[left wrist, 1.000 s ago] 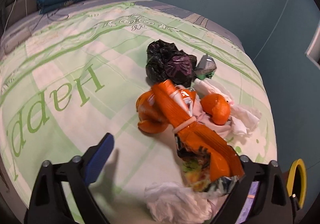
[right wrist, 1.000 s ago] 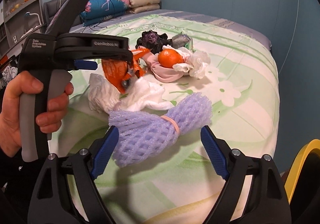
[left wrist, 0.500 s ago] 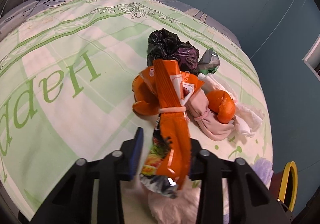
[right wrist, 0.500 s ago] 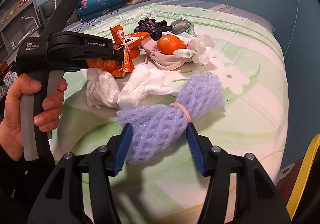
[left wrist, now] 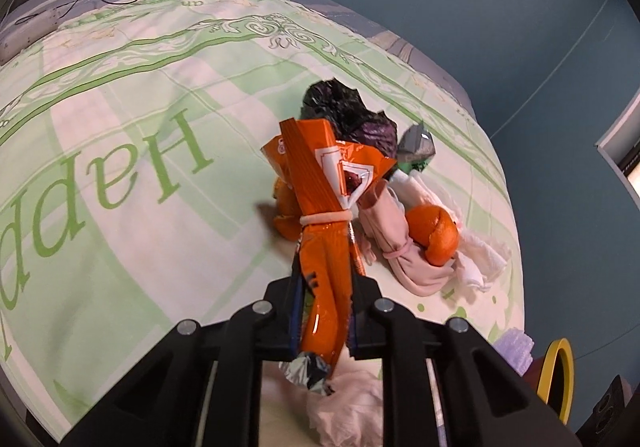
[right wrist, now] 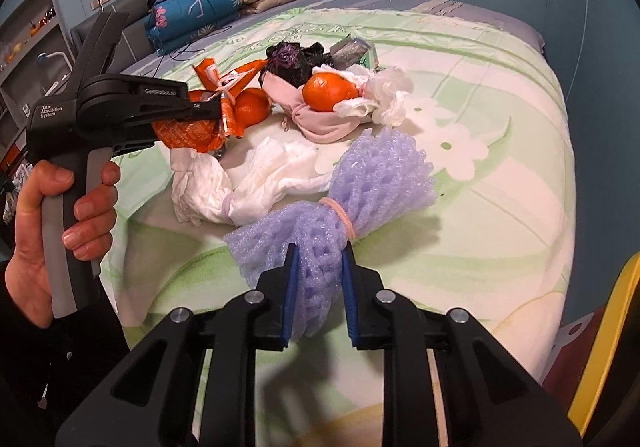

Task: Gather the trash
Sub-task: 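Grasp the orange snack bag with the left tool while the right tool grasps the lavender foam net, then carry the orange bag and lavender net in both tools to the bin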

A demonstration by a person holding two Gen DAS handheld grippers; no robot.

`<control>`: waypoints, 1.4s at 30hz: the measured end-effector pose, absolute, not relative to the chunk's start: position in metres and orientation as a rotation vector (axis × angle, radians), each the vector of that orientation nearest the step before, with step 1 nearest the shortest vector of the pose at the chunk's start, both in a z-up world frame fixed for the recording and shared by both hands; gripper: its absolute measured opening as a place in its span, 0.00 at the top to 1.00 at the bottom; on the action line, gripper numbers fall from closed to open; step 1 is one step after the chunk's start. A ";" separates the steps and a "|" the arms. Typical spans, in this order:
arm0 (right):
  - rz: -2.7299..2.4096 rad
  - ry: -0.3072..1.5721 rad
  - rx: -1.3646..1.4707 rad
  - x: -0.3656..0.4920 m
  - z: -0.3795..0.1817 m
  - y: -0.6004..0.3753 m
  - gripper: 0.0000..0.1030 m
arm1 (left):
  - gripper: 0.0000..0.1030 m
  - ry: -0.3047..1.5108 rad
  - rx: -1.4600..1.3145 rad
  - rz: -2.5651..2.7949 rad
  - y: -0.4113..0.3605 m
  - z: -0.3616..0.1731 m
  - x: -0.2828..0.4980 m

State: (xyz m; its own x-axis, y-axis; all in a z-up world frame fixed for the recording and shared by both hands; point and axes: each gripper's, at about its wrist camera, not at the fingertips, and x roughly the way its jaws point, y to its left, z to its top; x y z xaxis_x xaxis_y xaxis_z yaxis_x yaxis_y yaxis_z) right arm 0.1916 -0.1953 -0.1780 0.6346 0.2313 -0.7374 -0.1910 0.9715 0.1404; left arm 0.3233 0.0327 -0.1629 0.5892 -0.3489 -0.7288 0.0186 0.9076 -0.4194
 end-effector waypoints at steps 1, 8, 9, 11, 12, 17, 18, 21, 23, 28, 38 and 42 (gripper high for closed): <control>0.238 0.839 0.053 0.190 -0.175 -0.197 0.82 | 0.85 0.915 -0.391 -0.216 0.035 -0.161 0.322; 0.234 0.767 0.061 0.173 -0.150 -0.204 0.82 | 0.86 0.867 -0.379 -0.198 0.046 -0.144 0.307; 0.234 0.751 0.060 0.168 -0.144 -0.206 0.82 | 0.85 0.860 -0.377 -0.198 0.048 -0.142 0.305; 0.239 0.717 0.055 0.160 -0.133 -0.208 0.82 | 0.86 0.844 -0.375 -0.195 0.051 -0.137 0.298; 0.238 0.705 0.053 0.157 -0.129 -0.210 0.82 | 0.85 0.838 -0.376 -0.196 0.053 -0.134 0.295; 0.226 0.662 0.058 0.143 -0.111 -0.218 0.82 | 0.85 0.790 -0.345 -0.195 0.054 -0.117 0.279; 0.223 0.656 0.064 0.140 -0.108 -0.221 0.82 | 0.86 0.780 -0.338 -0.200 0.053 -0.112 0.275; 0.208 0.643 0.079 0.133 -0.100 -0.231 0.82 | 0.86 0.757 -0.321 -0.213 0.049 -0.102 0.267; 0.192 0.630 0.087 0.128 -0.095 -0.238 0.82 | 0.86 0.742 -0.312 -0.229 0.044 -0.094 0.260; 0.159 0.586 0.101 0.112 -0.078 -0.258 0.82 | 0.85 0.714 -0.303 -0.265 0.031 -0.078 0.247; 0.107 0.536 0.125 0.091 -0.063 -0.284 0.82 | 0.85 0.693 -0.265 -0.316 0.002 -0.059 0.224; 0.096 0.520 0.140 0.087 -0.056 -0.294 0.82 | 0.86 0.698 -0.235 -0.339 -0.014 -0.055 0.215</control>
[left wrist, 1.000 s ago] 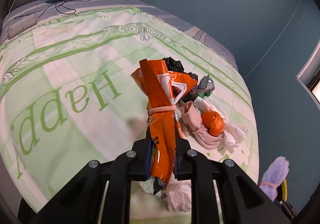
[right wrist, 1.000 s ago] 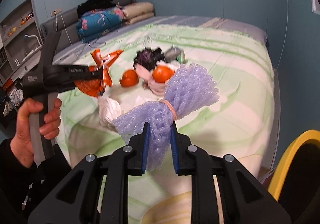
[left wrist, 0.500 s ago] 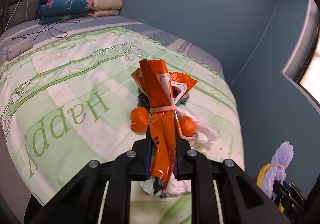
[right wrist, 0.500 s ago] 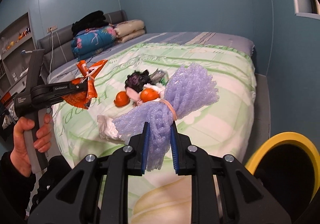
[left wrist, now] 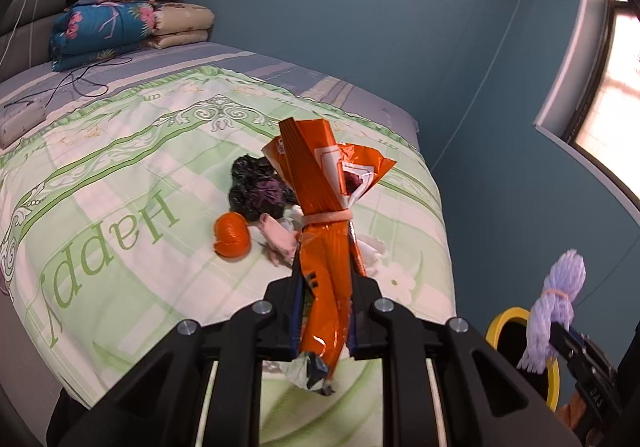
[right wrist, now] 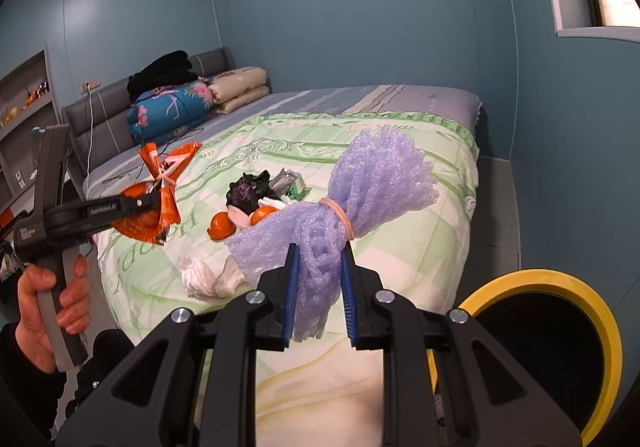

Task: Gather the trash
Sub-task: 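Carry the orange bag and lavender net in both tools to the bin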

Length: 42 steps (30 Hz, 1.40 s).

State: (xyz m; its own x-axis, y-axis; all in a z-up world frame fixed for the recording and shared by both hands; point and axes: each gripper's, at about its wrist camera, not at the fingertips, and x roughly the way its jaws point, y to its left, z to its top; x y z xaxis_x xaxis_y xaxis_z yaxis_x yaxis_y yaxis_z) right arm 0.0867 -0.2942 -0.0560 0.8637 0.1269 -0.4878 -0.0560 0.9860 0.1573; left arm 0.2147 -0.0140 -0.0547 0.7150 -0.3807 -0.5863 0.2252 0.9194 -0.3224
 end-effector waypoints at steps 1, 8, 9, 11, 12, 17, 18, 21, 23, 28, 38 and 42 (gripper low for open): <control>0.094 0.516 0.140 0.087 -0.055 -0.296 0.82 | 0.85 0.698 -0.232 -0.347 -0.018 -0.053 0.213; 0.049 0.471 0.146 0.073 -0.042 -0.314 0.82 | 0.85 0.678 -0.194 -0.436 -0.050 -0.036 0.196; 0.040 0.465 0.147 0.071 -0.041 -0.318 0.82 | 0.85 0.674 -0.188 -0.448 -0.054 -0.034 0.194; 0.017 0.454 0.147 0.065 -0.038 -0.326 0.82 | 0.85 0.666 -0.174 -0.473 -0.064 -0.029 0.187; 0.007 0.451 0.148 0.063 -0.037 -0.328 0.82 | 0.85 0.665 -0.169 -0.484 -0.069 -0.028 0.184; -0.048 0.438 0.152 0.051 -0.034 -0.347 0.82 | 0.85 0.663 -0.137 -0.540 -0.093 -0.022 0.172; -0.060 0.436 0.152 0.050 -0.034 -0.350 0.82 | 0.85 0.663 -0.130 -0.551 -0.099 -0.021 0.169; -0.087 0.433 0.157 0.044 -0.035 -0.360 0.82 | 0.85 0.660 -0.113 -0.575 -0.112 -0.019 0.165; -0.104 0.431 0.160 0.041 -0.036 -0.367 0.82 | 0.85 0.660 -0.102 -0.593 -0.123 -0.017 0.162; -0.144 0.426 0.165 0.035 -0.038 -0.377 0.82 | 0.85 0.659 -0.076 -0.633 -0.144 -0.016 0.155; -0.208 0.424 0.189 0.024 -0.045 -0.404 0.82 | 0.85 0.665 -0.024 -0.705 -0.182 -0.018 0.144; -0.229 0.428 0.200 0.022 -0.049 -0.412 0.82 | 0.85 0.670 -0.003 -0.734 -0.197 -0.021 0.140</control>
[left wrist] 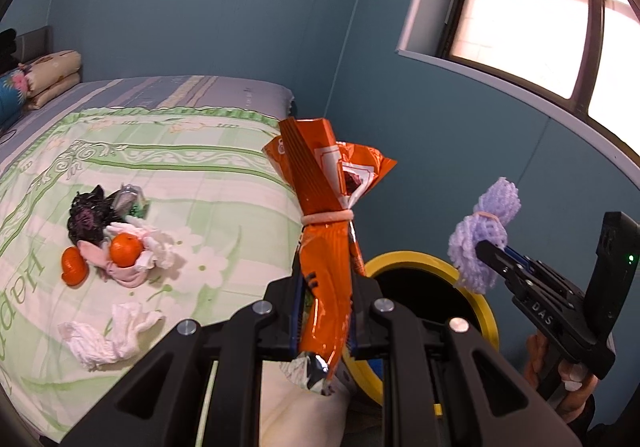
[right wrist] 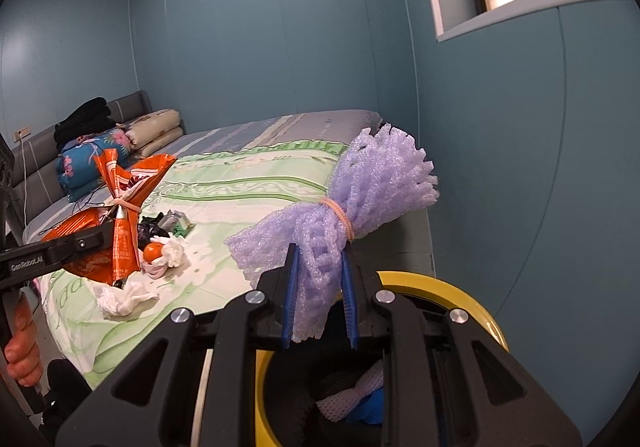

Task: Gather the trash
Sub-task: 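Carry the orange bag and lavender net in both tools to the bin, then open the left tool over the bin while the right tool releases the net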

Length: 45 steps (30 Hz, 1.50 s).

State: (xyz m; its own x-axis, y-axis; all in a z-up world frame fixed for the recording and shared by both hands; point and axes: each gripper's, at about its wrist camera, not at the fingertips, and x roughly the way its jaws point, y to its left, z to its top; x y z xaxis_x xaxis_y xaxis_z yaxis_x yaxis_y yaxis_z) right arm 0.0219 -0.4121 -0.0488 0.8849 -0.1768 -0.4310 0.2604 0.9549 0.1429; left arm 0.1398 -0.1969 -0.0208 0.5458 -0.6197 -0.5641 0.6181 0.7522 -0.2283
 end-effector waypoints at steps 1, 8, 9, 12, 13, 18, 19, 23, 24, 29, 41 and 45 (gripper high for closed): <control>-0.232 0.430 0.202 0.023 -0.050 -0.413 0.82 | 0.85 0.673 0.000 -0.742 -0.201 -0.021 0.140; -0.264 0.429 0.209 0.020 -0.055 -0.425 0.82 | 0.85 0.675 0.030 -0.784 -0.225 -0.025 0.134; -0.267 0.430 0.209 0.018 -0.057 -0.427 0.82 | 0.85 0.677 0.033 -0.789 -0.227 -0.026 0.133; -0.277 0.438 0.212 0.018 -0.061 -0.429 0.82 | 0.85 0.687 0.040 -0.809 -0.237 -0.029 0.133; -0.280 0.441 0.214 0.018 -0.062 -0.431 0.82 | 0.85 0.689 0.043 -0.813 -0.239 -0.030 0.132; -0.301 0.455 0.224 0.018 -0.069 -0.438 0.82 | 0.85 0.708 0.049 -0.828 -0.251 -0.037 0.131; -0.303 0.457 0.227 0.018 -0.069 -0.438 0.82 | 0.85 0.712 0.048 -0.831 -0.253 -0.038 0.130; -0.314 0.464 0.235 0.018 -0.072 -0.441 0.81 | 0.85 0.722 0.051 -0.844 -0.262 -0.042 0.128; -0.316 0.468 0.237 0.019 -0.073 -0.442 0.81 | 0.85 0.725 0.054 -0.846 -0.264 -0.044 0.127; -0.329 0.484 0.254 0.024 -0.077 -0.450 0.81 | 0.85 0.743 0.068 -0.861 -0.272 -0.052 0.126; -0.323 0.544 0.277 0.032 -0.090 -0.456 0.81 | 0.85 0.801 0.089 -0.892 -0.286 -0.075 0.118; -0.324 0.553 0.282 0.032 -0.091 -0.457 0.81 | 0.85 0.806 0.092 -0.900 -0.288 -0.079 0.116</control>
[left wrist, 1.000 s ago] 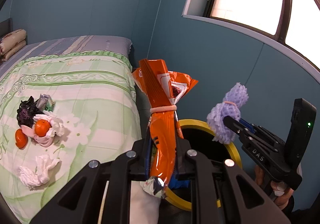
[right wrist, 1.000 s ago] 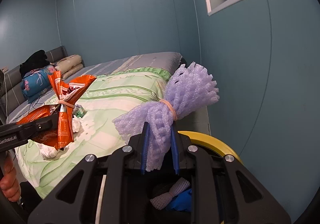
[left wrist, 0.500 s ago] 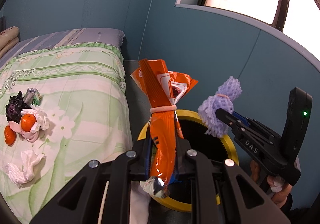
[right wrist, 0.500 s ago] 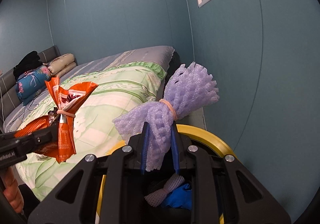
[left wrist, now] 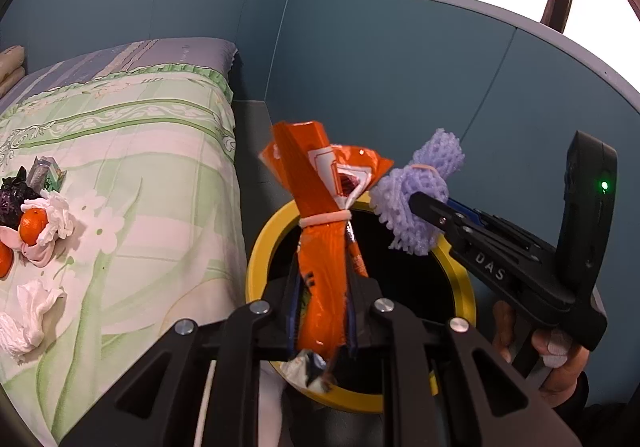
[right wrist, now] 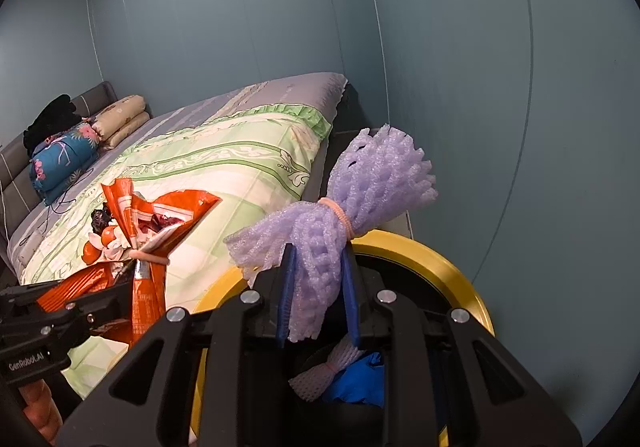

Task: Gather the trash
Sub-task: 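Open the left tool over the bin while the right tool releases the net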

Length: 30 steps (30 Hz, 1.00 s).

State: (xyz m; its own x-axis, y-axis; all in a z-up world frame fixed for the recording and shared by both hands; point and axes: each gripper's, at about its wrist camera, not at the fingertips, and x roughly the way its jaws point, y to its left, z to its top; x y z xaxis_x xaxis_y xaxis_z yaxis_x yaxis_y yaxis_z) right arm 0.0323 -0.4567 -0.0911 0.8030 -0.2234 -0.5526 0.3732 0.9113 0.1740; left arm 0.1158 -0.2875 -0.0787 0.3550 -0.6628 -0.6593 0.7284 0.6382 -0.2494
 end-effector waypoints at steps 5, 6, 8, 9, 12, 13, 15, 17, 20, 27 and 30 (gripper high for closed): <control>-0.320 0.549 0.289 0.030 -0.093 -0.458 0.77 | 0.85 0.814 0.084 -0.902 -0.287 -0.080 0.116; -0.321 0.548 0.290 0.030 -0.093 -0.460 0.75 | 0.85 0.819 0.081 -0.903 -0.287 -0.080 0.117; -0.325 0.546 0.296 0.029 -0.093 -0.462 0.74 | 0.82 0.821 0.077 -0.897 -0.286 -0.081 0.119; -0.326 0.545 0.301 0.028 -0.093 -0.463 0.73 | 0.78 0.820 0.076 -0.896 -0.285 -0.081 0.119; -0.333 0.541 0.306 0.028 -0.091 -0.464 0.68 | 0.69 0.816 0.073 -0.887 -0.284 -0.081 0.119; -0.334 0.540 0.307 0.027 -0.091 -0.464 0.67 | 0.68 0.815 0.070 -0.884 -0.283 -0.081 0.119; -0.338 0.536 0.311 0.026 -0.091 -0.466 0.65 | 0.62 0.815 0.063 -0.881 -0.282 -0.080 0.120; -0.345 0.531 0.316 0.025 -0.090 -0.467 0.64 | 0.57 0.814 0.053 -0.879 -0.280 -0.079 0.121; -0.352 0.520 0.327 0.022 -0.089 -0.470 0.61 | 0.54 0.807 0.039 -0.871 -0.275 -0.077 0.123; -0.347 0.498 0.330 0.022 -0.083 -0.469 0.61 | 0.54 0.795 0.006 -0.827 -0.253 -0.072 0.134; -0.329 0.500 0.317 0.027 -0.080 -0.463 0.61 | 0.54 0.786 -0.005 -0.792 -0.237 -0.069 0.142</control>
